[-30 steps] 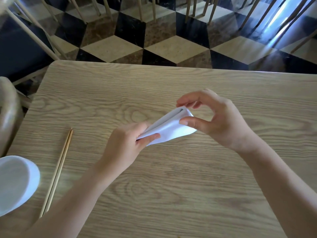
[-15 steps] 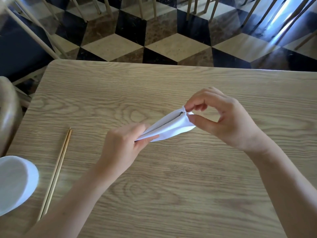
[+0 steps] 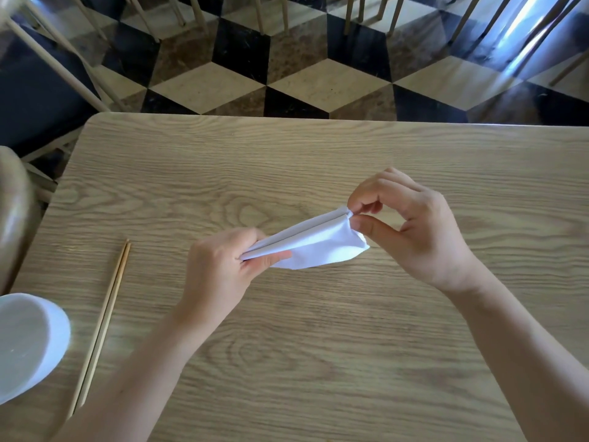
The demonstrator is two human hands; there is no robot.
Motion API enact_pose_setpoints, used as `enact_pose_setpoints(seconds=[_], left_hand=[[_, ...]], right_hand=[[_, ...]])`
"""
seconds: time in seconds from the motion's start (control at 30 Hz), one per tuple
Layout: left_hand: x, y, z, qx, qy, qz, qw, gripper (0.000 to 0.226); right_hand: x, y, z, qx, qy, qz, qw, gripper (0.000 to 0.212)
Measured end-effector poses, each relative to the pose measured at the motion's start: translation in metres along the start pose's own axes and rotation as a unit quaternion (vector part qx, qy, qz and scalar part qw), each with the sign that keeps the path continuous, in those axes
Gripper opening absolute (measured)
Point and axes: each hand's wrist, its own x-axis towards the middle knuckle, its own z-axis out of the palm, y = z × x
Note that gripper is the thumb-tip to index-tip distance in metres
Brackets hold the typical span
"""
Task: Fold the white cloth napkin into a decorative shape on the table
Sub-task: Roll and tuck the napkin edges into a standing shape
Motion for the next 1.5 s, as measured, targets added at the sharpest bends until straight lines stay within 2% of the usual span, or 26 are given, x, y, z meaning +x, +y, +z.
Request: enact_pose_setpoints(seconds=[0.07, 0.13, 0.2, 0.27, 0.3, 0.4, 0.47, 0.53, 0.6, 0.7, 0.87, 0.9, 0.97, 1.03, 1.07, 1.1, 1.17, 1.23, 1.3, 1.33, 1.4, 1.5], left_hand=[[-0.001, 0.000, 0.000, 0.015, -0.004, 0.000, 1.000, 0.054], [0.000, -0.002, -0.002, 0.024, -0.007, 0.008, 1.000, 0.055], [0.003, -0.003, -0.006, 0.029, -0.017, 0.030, 0.999, 0.059], [0.008, -0.002, -0.009, 0.030, -0.032, 0.064, 0.997, 0.058], [0.011, -0.002, -0.011, 0.032, -0.040, 0.080, 0.995, 0.058], [0.024, -0.002, -0.015, 0.033, -0.065, 0.104, 0.992, 0.062], [0.033, -0.008, -0.019, 0.021, -0.092, 0.096, 0.991, 0.063], [0.044, -0.014, -0.024, -0.016, -0.134, 0.047, 0.990, 0.073], [0.053, -0.018, -0.026, -0.103, -0.161, -0.022, 0.981, 0.071], [0.059, -0.024, -0.024, -0.239, -0.200, -0.085, 0.946, 0.045], [0.056, -0.029, -0.025, -0.318, -0.260, -0.150, 0.899, 0.043], [0.054, -0.031, -0.026, -0.337, -0.245, -0.165, 0.894, 0.041], [0.048, -0.031, -0.023, -0.365, -0.119, -0.247, 0.890, 0.030], [0.033, -0.021, -0.020, -0.285, 0.065, -0.341, 0.893, 0.024], [0.020, -0.009, -0.017, -0.226, 0.112, -0.346, 0.904, 0.029], [0.003, 0.012, -0.014, -0.180, 0.105, -0.323, 0.923, 0.040], [-0.030, 0.063, -0.005, -0.129, 0.024, -0.255, 0.958, 0.069], [-0.057, 0.088, 0.009, -0.044, 0.013, -0.183, 0.982, 0.081], [-0.069, 0.084, 0.018, 0.030, 0.054, -0.164, 0.985, 0.072], [-0.071, 0.077, 0.019, 0.040, 0.079, -0.183, 0.979, 0.065], [-0.075, 0.062, 0.016, 0.043, 0.124, -0.223, 0.966, 0.055], [-0.091, 0.045, 0.007, 0.022, 0.142, -0.259, 0.955, 0.056]], right_hand=[[-0.001, 0.001, 0.002, 0.013, 0.003, 0.018, 1.000, 0.006], [-0.002, 0.001, 0.005, 0.076, -0.013, 0.045, 0.996, 0.008], [-0.001, -0.001, 0.004, 0.181, -0.061, 0.093, 0.977, 0.038], [0.004, -0.003, 0.003, 0.169, -0.132, 0.124, 0.969, 0.065], [0.007, -0.004, 0.002, 0.125, -0.160, 0.139, 0.969, 0.066], [0.016, -0.002, 0.001, 0.037, -0.161, 0.155, 0.974, 0.029], [0.018, -0.001, -0.002, 0.039, -0.148, 0.152, 0.976, 0.043], [0.019, -0.004, -0.005, 0.039, -0.136, 0.157, 0.978, 0.054], [0.018, -0.006, -0.009, 0.055, -0.114, 0.176, 0.976, 0.043], [0.016, -0.008, -0.011, 0.062, -0.100, 0.191, 0.975, 0.038], [0.015, -0.011, -0.008, 0.094, -0.128, 0.252, 0.955, 0.024], [0.015, -0.013, -0.007, 0.104, -0.123, 0.264, 0.951, 0.020], [0.015, -0.019, -0.004, 0.122, -0.066, 0.283, 0.949, 0.015], [0.018, -0.026, 0.002, 0.113, 0.015, 0.297, 0.948, 0.018], [0.020, -0.030, 0.008, 0.097, 0.041, 0.301, 0.948, 0.022], [0.022, -0.034, 0.015, 0.082, 0.056, 0.305, 0.947, 0.026], [0.028, -0.045, 0.031, 0.051, 0.064, 0.304, 0.949, 0.030], [0.032, -0.058, 0.049, 0.028, 0.061, 0.291, 0.954, 0.027], [0.036, -0.074, 0.065, 0.011, 0.055, 0.279, 0.959, 0.019], [0.038, -0.082, 0.072, 0.007, 0.049, 0.270, 0.962, 0.026], [0.040, -0.094, 0.088, -0.007, 0.030, 0.244, 0.969, 0.026], [0.040, -0.108, 0.115, -0.023, 0.000, 0.221, 0.975, 0.025]])
